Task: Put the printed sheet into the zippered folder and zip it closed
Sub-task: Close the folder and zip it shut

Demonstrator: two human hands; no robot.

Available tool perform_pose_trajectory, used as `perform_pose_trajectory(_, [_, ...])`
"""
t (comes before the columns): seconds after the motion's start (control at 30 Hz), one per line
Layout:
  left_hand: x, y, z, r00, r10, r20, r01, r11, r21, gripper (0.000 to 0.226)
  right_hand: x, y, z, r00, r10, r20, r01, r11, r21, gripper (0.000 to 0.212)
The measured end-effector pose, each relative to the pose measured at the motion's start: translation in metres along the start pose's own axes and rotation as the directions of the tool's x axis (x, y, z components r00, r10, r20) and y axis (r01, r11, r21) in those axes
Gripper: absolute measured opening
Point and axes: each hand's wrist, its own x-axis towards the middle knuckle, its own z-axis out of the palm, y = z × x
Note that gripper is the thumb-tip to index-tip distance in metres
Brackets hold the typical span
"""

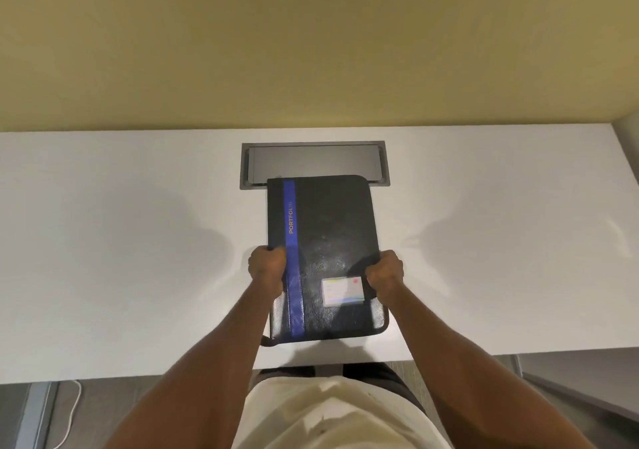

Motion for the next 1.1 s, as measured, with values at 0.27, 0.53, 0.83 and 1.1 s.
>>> perform_pose_trajectory(0.27, [0.037, 0.049, -0.047, 1.000, 0.027, 0.003, -0.026, 0.999, -0.038, 0.012, -0.003, -0.057, 0.031, 0.999, -0.040, -0.025, 0.043, 0.991, 0.125, 0.039])
perform_pose_trajectory(0.53, [0.084, 0.088, -0.076, 0.999, 0.031, -0.012, -0.031, 0.999, -0.013, 0.009, 0.008, -0.110, 0.058, 0.999, -0.053, 0.012, 0.048, 0.969, 0.243, 0.043])
perform_pose_trajectory(0.83, [0.116, 0.095, -0.082, 1.000, 0.028, 0.013, -0.028, 1.000, 0.006, 0.014, 0.017, -0.131, 0.070, 0.998, -0.065, 0.016, 0.059, 0.968, 0.244, 0.036])
perform_pose_trajectory(1.1, [0.119, 0.093, -0.082, 0.999, 0.047, -0.017, -0.046, 0.997, 0.068, 0.016, 0.015, -0.131, 0.073, 0.991, -0.130, 0.042, 0.121, 0.979, 0.166, 0.036])
